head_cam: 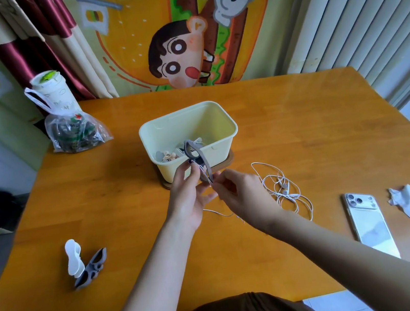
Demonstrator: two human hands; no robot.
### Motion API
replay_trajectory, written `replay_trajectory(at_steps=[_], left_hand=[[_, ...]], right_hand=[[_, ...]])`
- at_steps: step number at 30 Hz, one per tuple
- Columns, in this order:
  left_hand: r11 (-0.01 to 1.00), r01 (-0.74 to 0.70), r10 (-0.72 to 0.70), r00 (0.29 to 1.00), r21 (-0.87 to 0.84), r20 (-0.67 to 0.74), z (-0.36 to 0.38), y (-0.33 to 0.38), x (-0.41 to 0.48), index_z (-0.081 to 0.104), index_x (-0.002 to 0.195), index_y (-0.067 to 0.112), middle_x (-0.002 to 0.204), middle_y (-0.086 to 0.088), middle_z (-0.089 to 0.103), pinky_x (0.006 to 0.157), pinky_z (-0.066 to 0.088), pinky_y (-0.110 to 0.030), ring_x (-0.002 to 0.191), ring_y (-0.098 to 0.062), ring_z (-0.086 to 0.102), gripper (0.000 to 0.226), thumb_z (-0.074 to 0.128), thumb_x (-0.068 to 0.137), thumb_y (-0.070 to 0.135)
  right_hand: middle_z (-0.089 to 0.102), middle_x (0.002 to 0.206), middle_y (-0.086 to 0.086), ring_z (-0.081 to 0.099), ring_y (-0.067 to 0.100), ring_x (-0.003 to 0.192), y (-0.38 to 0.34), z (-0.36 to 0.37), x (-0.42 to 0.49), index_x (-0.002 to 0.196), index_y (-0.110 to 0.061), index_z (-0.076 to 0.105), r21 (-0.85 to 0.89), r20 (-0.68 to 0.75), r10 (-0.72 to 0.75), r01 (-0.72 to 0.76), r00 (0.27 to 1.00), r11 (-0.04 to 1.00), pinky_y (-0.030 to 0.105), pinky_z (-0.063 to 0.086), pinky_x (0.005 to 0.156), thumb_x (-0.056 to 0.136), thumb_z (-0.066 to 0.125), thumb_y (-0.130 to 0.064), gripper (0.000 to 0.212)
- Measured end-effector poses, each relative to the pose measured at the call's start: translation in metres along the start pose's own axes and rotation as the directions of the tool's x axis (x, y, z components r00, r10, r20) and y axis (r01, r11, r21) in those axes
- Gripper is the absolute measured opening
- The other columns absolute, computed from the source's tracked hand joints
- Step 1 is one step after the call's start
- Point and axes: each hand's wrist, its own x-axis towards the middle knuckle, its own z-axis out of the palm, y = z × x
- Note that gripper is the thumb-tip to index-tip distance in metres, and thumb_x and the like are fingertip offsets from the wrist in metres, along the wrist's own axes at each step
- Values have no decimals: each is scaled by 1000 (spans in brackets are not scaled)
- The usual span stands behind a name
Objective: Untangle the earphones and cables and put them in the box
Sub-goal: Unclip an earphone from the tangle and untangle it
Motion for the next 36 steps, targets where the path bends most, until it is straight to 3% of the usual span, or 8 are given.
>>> replay_trajectory(at_steps=[6,10,17,20,23,28,31,36], left_hand=[[995,100,-100,977,9,188,-7,6,0,54,123,18,100,-8,64,78,52,-47,90,-20,65,40,50,88,37],[977,96,-143,958,190,248,-13,7,-4,63,107,24,95,-1,65,84,46,-48,88,-19,58,28,57,81,32],[696,-142,-110,947,704,300,-27,5,-1,62,107,26,95,5,60,78,47,-21,85,-7,60,19,58,94,14],[608,-199,-14,965,768,262,-27,-2,2,63,109,17,89,7,57,76,42,-6,81,4,55,19,59,93,8],[581,-199,73,978,789,193,-28,-8,7,62,110,14,98,0,61,81,42,-8,94,-11,57,18,59,92,9],[702,-140,224,974,698,-31,-20,-16,12,58,100,20,91,5,61,72,44,-23,86,-14,56,7,56,95,16],[911,-19,98,980,411,-172,-9,-13,11,58,97,26,90,3,61,70,46,-30,76,-14,59,6,54,97,22],[987,87,-71,991,138,-117,-3,0,8,60,102,27,81,0,61,57,47,-30,73,-17,57,10,51,98,28]], right_hand=[[58,66,-5,54,8,57,11,-7,3,87,-19,58,-40,58,110,-107,992,993,21,42,57,94,54,-19,9],[53,61,-13,50,11,55,16,-25,13,85,-15,61,-106,19,119,-117,993,988,25,39,56,93,57,-20,10],[63,92,4,58,21,84,20,-56,35,96,-7,69,-316,217,106,-33,970,948,26,43,72,89,62,-20,17],[64,90,3,54,15,77,18,-57,37,98,-7,69,-336,210,132,-55,969,940,23,39,67,91,61,-23,19],[63,81,2,53,16,72,10,-51,33,96,-7,69,-319,172,142,-81,975,944,25,39,62,91,60,-23,20],[60,72,0,50,17,66,-3,-22,13,87,-8,68,-233,158,63,-25,985,972,27,35,59,91,59,-22,17],[59,74,-4,45,13,62,-6,-4,1,88,-8,67,-152,142,-12,34,990,988,21,34,56,93,56,-18,15],[53,69,-10,50,10,60,0,4,-6,90,-8,67,-88,98,-18,27,995,996,24,43,59,93,56,-17,14]])
